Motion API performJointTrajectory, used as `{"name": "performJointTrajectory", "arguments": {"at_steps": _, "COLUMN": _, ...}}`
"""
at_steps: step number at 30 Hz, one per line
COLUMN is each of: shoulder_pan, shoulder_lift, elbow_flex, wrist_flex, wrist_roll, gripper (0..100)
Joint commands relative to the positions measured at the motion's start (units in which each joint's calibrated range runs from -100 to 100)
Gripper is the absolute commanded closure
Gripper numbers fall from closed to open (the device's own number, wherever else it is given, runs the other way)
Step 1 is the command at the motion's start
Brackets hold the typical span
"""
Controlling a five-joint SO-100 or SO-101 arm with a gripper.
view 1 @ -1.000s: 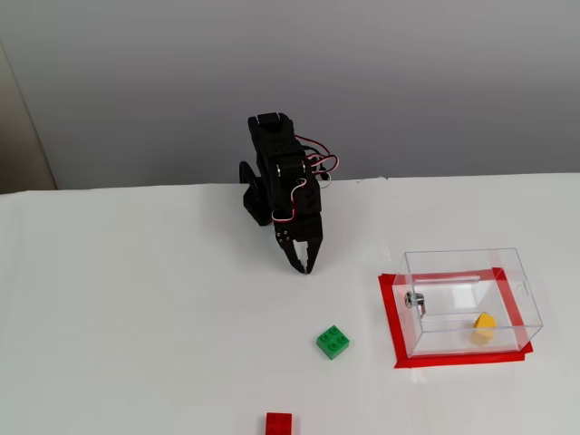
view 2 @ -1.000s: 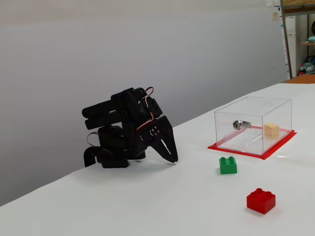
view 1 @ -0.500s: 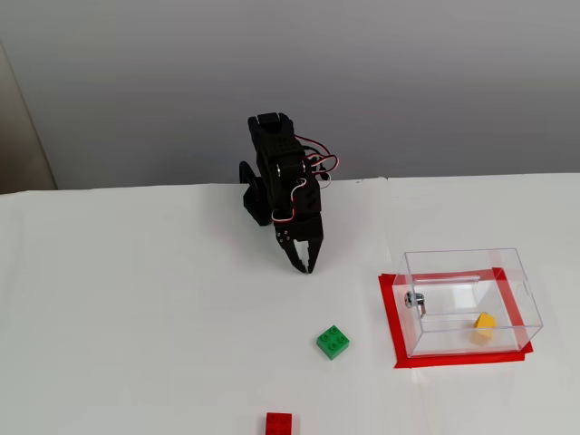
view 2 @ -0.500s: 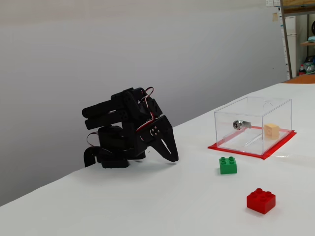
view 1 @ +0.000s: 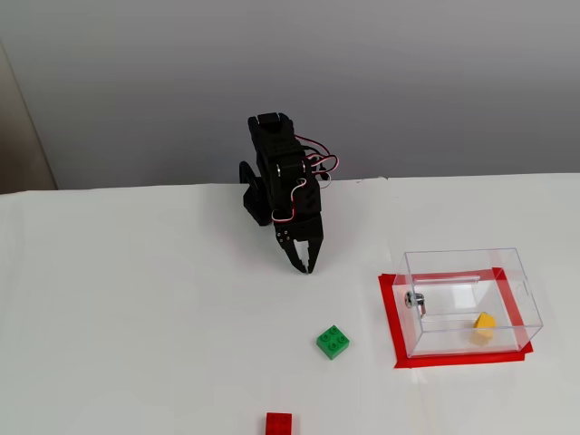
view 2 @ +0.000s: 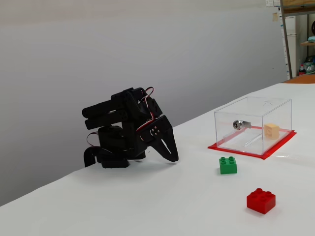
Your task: Pick the yellow lego brick and place it into the transparent box
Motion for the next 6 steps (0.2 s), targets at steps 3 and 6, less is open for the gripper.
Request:
{"name": "performJointTrajectory", "arguments": {"at_steps": 3, "shoulder_pan": 0.2, "shoulder_lift": -0.4, "elbow_flex": -0.5, "wrist_flex": 0.3, "wrist_roll": -0.2, "gripper": 98}}
{"name": "performJointTrajectory", "arguments": {"at_steps": 6, "shoulder_pan": 0.2, "shoulder_lift": -0.4, "elbow_flex": -0.5, "wrist_flex": 0.3, "wrist_roll": -0.2, "gripper": 98}}
